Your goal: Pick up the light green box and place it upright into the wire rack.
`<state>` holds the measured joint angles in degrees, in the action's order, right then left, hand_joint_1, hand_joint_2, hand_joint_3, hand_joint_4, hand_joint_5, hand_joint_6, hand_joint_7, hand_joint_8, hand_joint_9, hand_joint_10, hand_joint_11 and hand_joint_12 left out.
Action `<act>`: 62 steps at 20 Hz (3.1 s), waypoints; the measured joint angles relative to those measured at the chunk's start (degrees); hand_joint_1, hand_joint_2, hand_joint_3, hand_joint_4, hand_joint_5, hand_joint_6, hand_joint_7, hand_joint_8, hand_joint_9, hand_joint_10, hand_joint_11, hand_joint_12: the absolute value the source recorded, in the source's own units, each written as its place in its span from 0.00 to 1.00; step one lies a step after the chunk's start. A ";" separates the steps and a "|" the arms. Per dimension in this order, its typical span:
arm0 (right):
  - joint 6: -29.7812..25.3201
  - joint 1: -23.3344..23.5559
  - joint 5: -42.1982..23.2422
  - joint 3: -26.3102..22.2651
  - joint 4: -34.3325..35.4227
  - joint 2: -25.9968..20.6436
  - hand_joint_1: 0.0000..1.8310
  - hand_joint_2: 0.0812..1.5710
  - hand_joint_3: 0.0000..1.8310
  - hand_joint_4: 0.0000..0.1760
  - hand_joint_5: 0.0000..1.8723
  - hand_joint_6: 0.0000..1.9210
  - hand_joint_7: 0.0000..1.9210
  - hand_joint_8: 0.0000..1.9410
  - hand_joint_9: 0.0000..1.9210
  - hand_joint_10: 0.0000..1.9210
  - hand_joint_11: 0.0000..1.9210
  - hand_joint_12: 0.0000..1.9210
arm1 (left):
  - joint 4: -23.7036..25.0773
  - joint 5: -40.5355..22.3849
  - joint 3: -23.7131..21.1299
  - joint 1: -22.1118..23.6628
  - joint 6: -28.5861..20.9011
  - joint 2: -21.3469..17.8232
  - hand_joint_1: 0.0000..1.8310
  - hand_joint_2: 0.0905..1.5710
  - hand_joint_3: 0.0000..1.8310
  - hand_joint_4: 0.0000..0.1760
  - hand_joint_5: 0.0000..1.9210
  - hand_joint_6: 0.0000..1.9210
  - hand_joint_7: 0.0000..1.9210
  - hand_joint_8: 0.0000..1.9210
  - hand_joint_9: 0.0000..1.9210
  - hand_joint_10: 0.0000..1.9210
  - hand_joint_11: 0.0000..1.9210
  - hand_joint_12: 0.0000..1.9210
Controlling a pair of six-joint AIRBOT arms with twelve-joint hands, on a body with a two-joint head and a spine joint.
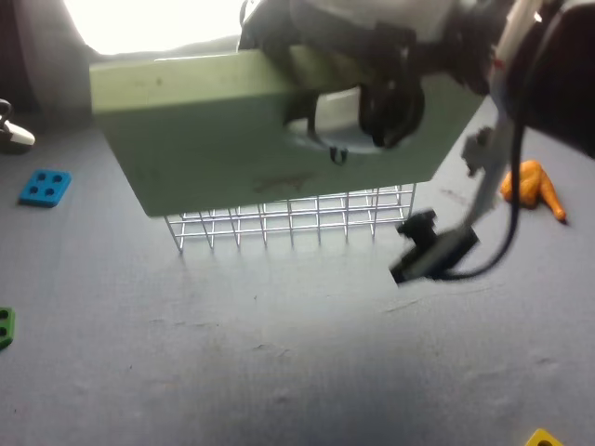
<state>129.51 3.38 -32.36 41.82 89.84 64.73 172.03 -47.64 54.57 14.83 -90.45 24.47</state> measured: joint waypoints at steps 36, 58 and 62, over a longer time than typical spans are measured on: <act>-8.20 -3.23 1.25 10.75 -3.78 7.58 0.73 0.78 0.00 0.00 0.44 0.51 0.35 0.82 0.32 0.87 0.29 0.89 | 0.00 -0.09 1.40 1.36 0.02 0.00 0.00 0.78 0.00 0.36 0.09 0.00 0.09 0.00 0.08 0.01 0.00 0.19; -14.03 -10.75 4.11 26.18 -4.11 17.94 0.74 0.77 0.00 0.00 0.44 0.49 0.38 0.76 0.35 0.86 0.30 0.88 | 0.00 -0.09 2.38 2.60 -0.04 1.07 0.01 0.81 0.01 0.30 0.10 0.00 0.10 0.00 0.08 0.00 0.00 0.20; -12.68 -11.08 4.35 26.73 -4.15 18.69 0.74 0.76 0.00 0.00 0.45 0.49 0.39 0.76 0.34 0.86 0.28 0.88 | 0.00 -0.15 1.88 2.03 -0.04 1.01 0.00 0.81 0.00 0.30 0.09 0.00 0.10 0.00 0.08 0.00 0.00 0.17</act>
<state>116.84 -7.70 -28.01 68.55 85.69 83.42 172.03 -47.79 56.45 16.86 -90.50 25.47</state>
